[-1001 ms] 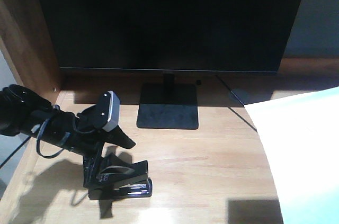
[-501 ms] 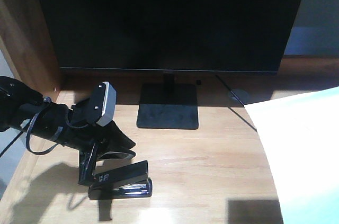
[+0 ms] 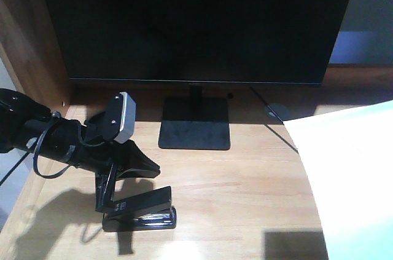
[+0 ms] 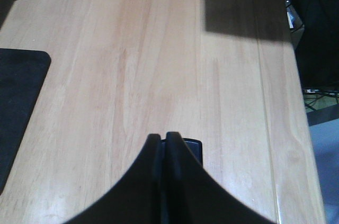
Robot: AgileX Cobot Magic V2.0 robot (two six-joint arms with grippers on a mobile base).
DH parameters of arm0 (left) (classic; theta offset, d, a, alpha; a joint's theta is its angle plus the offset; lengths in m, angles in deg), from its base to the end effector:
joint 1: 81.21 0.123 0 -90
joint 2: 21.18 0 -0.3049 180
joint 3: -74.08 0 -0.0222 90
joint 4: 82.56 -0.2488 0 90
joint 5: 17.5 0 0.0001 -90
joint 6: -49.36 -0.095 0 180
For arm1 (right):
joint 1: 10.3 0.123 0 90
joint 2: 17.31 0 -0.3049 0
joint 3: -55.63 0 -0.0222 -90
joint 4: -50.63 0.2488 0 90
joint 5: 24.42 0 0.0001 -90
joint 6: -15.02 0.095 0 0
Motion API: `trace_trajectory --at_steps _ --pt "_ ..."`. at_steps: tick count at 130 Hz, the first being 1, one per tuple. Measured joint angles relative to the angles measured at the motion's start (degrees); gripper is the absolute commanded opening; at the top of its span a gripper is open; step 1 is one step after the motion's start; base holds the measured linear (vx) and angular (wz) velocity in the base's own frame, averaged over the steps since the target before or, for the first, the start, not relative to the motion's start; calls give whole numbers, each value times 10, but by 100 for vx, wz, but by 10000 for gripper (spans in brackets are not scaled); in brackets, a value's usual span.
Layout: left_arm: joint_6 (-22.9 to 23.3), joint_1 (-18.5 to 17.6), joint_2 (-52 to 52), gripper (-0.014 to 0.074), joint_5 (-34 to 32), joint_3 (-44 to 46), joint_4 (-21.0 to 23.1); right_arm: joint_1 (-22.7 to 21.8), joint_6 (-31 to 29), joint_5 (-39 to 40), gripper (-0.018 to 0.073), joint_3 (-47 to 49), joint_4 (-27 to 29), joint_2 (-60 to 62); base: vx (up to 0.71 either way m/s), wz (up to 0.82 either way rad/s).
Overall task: Grab stapler and paper to desk for stapling
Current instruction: 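Set the stapler down near the monitor stand with the left gripper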
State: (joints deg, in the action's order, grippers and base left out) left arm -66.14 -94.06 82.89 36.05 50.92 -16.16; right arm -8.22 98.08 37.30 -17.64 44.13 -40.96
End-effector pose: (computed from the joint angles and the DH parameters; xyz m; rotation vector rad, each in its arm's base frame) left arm 0.2886 -0.1377 0.2274 1.5892 1.7191 -0.7249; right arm 0.0248 0.0104 0.3144 0.3412 0.5902 1.4125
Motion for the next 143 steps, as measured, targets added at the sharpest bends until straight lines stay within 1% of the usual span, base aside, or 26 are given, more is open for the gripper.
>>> trace_trajectory --at_steps 68,143 --pt "0 -7 70 -6 5 0 3 0 0 0 -6 0 0 0 0 0" --pt "0 -11 72 -6 6 0 3 0 0 0 -6 0 0 0 0 0"
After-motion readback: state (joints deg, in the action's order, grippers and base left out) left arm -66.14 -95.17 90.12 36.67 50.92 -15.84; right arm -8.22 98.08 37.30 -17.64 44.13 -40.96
